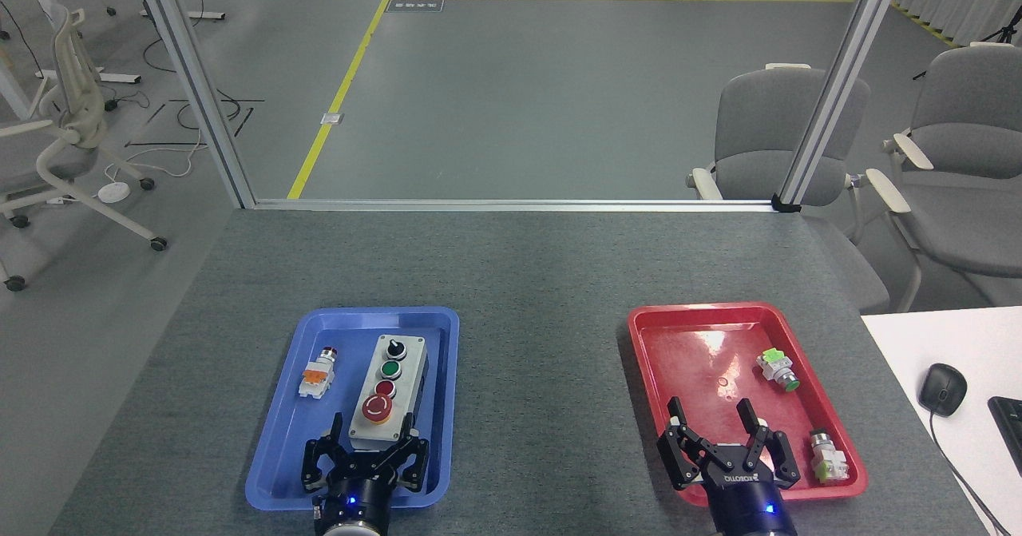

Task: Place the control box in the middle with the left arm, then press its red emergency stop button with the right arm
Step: 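Close the left gripper on the near end of the grey control box, then lift the control box with the left gripper out of the blue tray, then lower the control box onto the table between the trays and release it, then withdraw the left gripper and move the right gripper toward the box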

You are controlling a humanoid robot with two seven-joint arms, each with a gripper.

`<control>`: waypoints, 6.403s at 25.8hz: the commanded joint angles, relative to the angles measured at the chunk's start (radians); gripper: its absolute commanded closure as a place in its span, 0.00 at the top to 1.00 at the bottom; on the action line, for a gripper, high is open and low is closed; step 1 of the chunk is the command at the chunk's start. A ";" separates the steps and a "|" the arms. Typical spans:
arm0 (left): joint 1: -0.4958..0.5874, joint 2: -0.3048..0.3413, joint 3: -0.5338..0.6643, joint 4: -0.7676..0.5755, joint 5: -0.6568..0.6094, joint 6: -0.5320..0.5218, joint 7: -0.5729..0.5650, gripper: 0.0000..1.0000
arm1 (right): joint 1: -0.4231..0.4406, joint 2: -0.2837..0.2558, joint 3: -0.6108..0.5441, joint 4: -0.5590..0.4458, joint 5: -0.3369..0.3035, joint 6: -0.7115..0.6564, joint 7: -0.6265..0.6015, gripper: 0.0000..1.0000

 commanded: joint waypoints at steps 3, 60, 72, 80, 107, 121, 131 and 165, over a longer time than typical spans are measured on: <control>-0.007 0.002 0.001 0.037 0.012 -0.002 0.010 0.99 | -0.001 0.002 0.002 0.001 0.000 0.001 0.000 0.98; -0.127 0.048 -0.105 -0.050 0.159 -0.089 -0.041 0.00 | -0.001 0.003 -0.004 0.001 0.000 0.005 0.002 0.98; -0.133 -0.075 -0.363 0.037 0.045 0.088 -0.079 0.00 | 0.002 0.005 -0.016 -0.001 0.002 -0.001 0.002 0.98; -0.199 -0.076 -0.542 0.125 0.134 0.072 -0.082 0.00 | 0.001 0.005 -0.021 -0.001 -0.001 -0.019 0.002 0.98; -0.379 -0.076 -0.674 0.333 0.363 -0.022 -0.125 0.00 | 0.002 0.019 -0.018 0.005 0.005 -0.013 0.012 0.98; -0.379 -0.075 -0.683 0.356 0.366 -0.013 -0.124 0.57 | 0.004 0.022 -0.015 0.007 0.006 -0.007 0.012 0.98; -0.377 -0.075 -0.687 0.376 0.366 -0.020 -0.124 0.78 | 0.002 0.023 -0.015 0.007 0.008 -0.007 0.012 0.98; -0.067 0.326 -0.338 -0.137 0.367 -0.307 -0.130 0.99 | -0.010 0.058 0.074 0.008 0.078 -0.015 0.039 0.33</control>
